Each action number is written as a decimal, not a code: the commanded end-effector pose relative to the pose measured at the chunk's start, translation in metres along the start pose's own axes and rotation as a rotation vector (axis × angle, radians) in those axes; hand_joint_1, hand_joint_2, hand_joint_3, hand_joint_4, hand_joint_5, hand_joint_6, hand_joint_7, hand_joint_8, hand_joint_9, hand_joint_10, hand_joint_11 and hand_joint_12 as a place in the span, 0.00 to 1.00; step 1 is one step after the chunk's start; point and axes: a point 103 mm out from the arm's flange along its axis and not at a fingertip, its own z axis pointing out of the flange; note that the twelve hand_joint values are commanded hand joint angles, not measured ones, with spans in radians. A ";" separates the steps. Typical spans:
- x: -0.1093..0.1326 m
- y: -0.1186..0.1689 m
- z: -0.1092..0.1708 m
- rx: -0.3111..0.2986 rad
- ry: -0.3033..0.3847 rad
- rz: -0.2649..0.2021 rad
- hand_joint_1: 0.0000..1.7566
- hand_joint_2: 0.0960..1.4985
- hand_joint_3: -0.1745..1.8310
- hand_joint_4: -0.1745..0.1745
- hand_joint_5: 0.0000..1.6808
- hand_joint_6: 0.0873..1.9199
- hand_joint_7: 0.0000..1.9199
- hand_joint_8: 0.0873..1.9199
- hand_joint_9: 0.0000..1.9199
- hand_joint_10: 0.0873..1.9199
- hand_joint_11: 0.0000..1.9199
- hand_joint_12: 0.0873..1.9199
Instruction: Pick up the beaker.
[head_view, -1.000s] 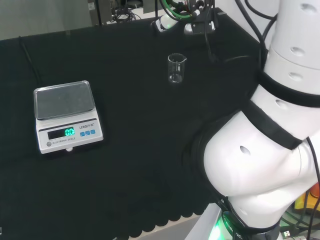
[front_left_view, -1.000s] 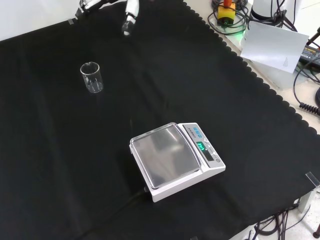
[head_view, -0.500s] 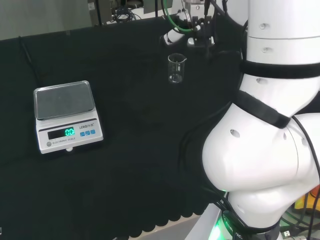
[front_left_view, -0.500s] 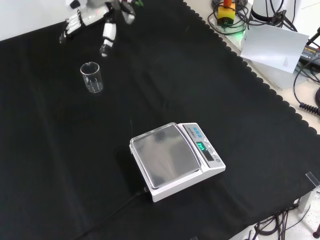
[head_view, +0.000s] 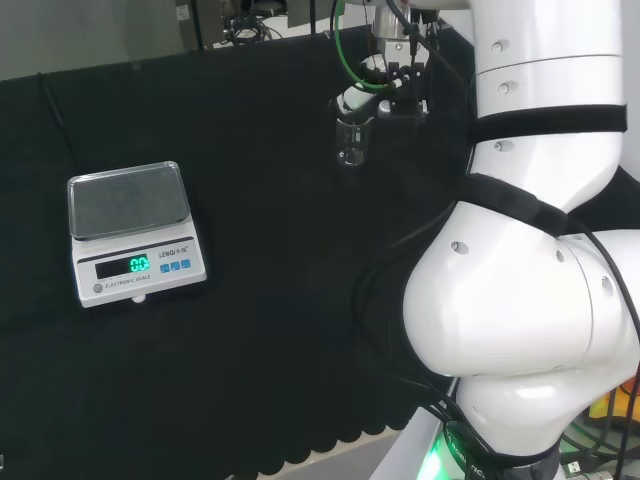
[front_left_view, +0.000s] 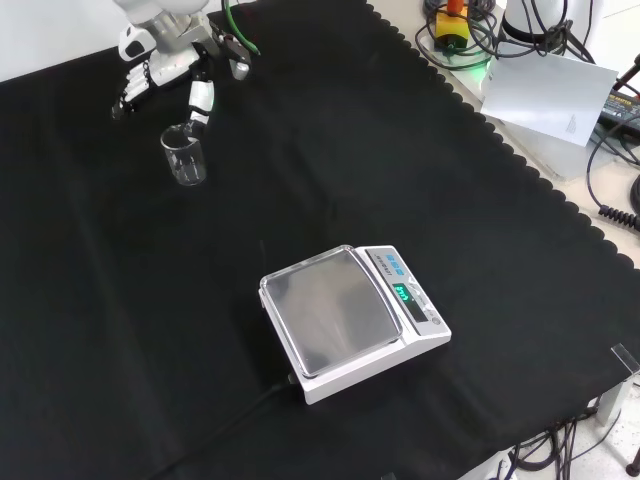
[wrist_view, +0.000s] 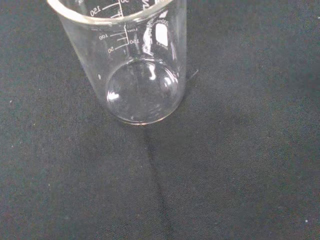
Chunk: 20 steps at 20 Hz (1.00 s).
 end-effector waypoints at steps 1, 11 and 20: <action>0.012 -0.004 0.001 0.011 0.015 -0.010 0.26 0.44 0.18 0.51 0.00 0.00 0.00 0.22 0.06 0.42 0.00 0.76; 0.027 -0.009 0.011 0.038 0.001 -0.021 0.26 0.44 0.18 0.51 0.00 0.00 0.00 0.22 0.06 0.42 0.00 0.76; 0.008 0.006 0.032 0.076 -0.013 0.027 0.26 0.44 0.18 0.51 0.00 0.00 0.00 0.22 0.06 0.42 0.00 0.77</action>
